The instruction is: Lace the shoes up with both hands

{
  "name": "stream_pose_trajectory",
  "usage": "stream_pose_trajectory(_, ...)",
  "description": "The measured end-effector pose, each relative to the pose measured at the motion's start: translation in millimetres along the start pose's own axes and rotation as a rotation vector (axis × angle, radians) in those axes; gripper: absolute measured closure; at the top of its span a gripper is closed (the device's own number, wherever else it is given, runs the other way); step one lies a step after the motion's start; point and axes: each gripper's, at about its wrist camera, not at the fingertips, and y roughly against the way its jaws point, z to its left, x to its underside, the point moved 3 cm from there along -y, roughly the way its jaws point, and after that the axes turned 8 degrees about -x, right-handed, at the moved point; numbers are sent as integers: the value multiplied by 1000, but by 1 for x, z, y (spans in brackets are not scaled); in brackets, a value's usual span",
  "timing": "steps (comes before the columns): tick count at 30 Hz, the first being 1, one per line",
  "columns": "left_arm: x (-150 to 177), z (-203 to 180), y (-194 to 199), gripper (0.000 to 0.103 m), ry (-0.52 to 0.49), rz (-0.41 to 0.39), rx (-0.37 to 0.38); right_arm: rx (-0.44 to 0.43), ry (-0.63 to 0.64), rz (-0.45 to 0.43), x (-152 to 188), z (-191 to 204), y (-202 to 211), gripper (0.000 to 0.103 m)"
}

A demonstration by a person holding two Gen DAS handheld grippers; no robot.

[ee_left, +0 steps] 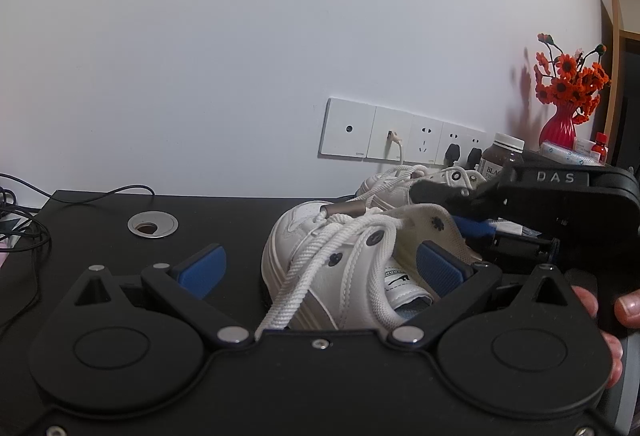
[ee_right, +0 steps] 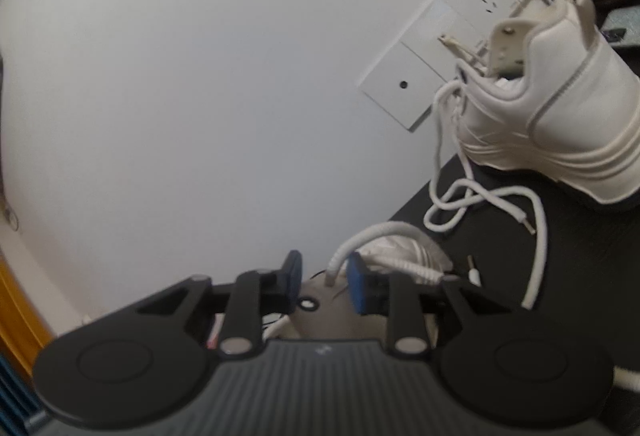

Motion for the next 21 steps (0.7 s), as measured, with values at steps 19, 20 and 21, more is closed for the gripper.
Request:
stream_pose_trajectory(19,-1,0,1,0,0,0,-2,123,63,-221,-11,-5,22,94)
stream_pose_trajectory(20,-1,0,1,0,0,1,-2,128,45,-211,-9,-6,21,94)
stream_pose_trajectory(21,-1,0,1,0,-1,0,-2,126,37,-197,-9,-7,18,94)
